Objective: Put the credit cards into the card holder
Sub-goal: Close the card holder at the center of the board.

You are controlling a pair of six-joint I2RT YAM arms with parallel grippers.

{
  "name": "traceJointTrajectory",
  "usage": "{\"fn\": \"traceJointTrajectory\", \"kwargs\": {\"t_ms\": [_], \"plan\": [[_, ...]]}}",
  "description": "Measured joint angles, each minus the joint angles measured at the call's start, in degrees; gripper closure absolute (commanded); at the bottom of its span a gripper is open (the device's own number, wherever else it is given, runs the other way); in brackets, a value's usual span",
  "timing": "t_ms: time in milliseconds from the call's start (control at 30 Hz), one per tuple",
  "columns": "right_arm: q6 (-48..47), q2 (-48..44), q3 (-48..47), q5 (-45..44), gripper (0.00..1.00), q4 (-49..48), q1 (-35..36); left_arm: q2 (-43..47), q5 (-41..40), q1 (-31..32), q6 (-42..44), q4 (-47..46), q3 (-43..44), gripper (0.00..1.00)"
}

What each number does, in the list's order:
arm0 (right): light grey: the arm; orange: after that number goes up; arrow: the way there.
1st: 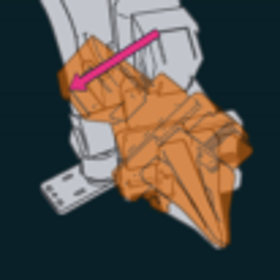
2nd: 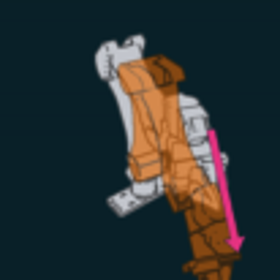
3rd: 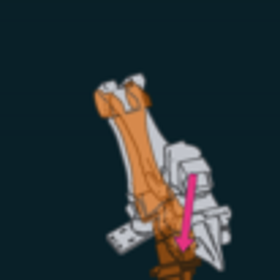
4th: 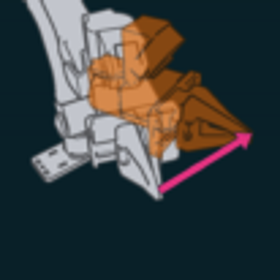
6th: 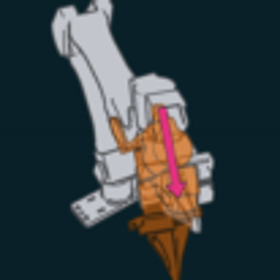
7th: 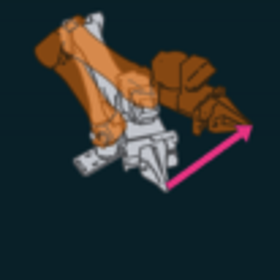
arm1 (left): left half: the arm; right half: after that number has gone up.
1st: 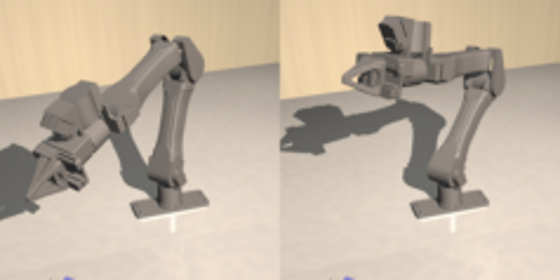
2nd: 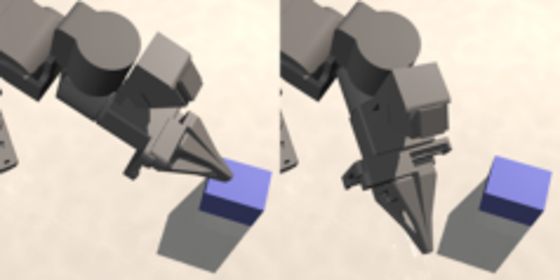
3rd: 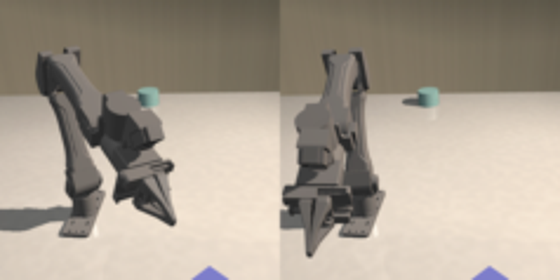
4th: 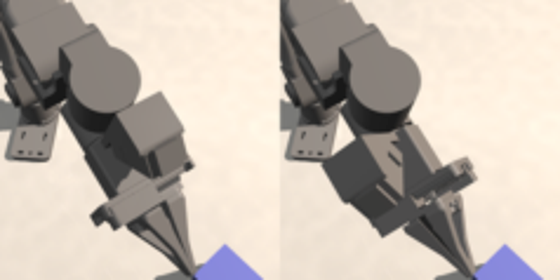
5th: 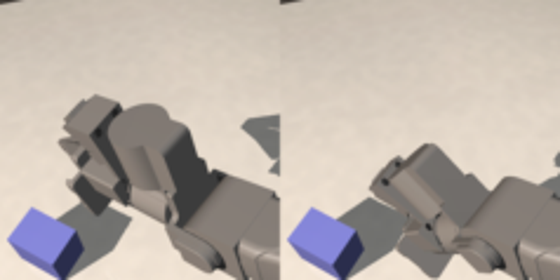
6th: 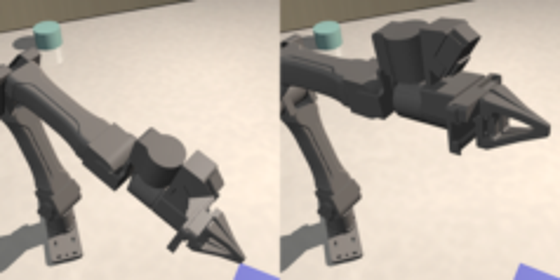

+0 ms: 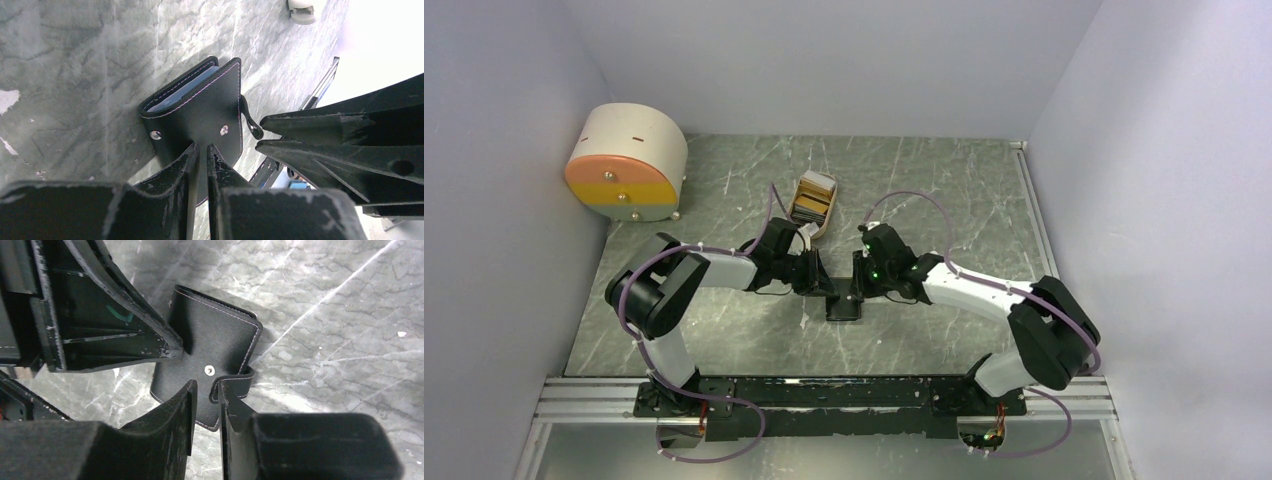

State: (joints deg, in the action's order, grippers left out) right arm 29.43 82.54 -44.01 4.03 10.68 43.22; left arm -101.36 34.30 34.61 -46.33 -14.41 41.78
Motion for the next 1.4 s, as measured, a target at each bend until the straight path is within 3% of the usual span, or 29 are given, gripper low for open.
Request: {"fn": "traceJointTrajectory", "kwargs": {"t_ms": [200,400,1400], "plan": [[-0.8,0.9,-0.3,-1.6,0.8,1.8,0.4,0.0,0.0,0.0,0.0,0.0,0.0,0.82],[-1.3,1.4,-0.6,-2.0,1.0,2.6,0.5,0.0,0.0,0.0,0.0,0.0,0.0,0.83],[-0.8,4.4,0.2,-0.9,1.0,-3.7,1.8,0.0,0.0,0.0,0.0,0.0,0.0,0.83]]}}
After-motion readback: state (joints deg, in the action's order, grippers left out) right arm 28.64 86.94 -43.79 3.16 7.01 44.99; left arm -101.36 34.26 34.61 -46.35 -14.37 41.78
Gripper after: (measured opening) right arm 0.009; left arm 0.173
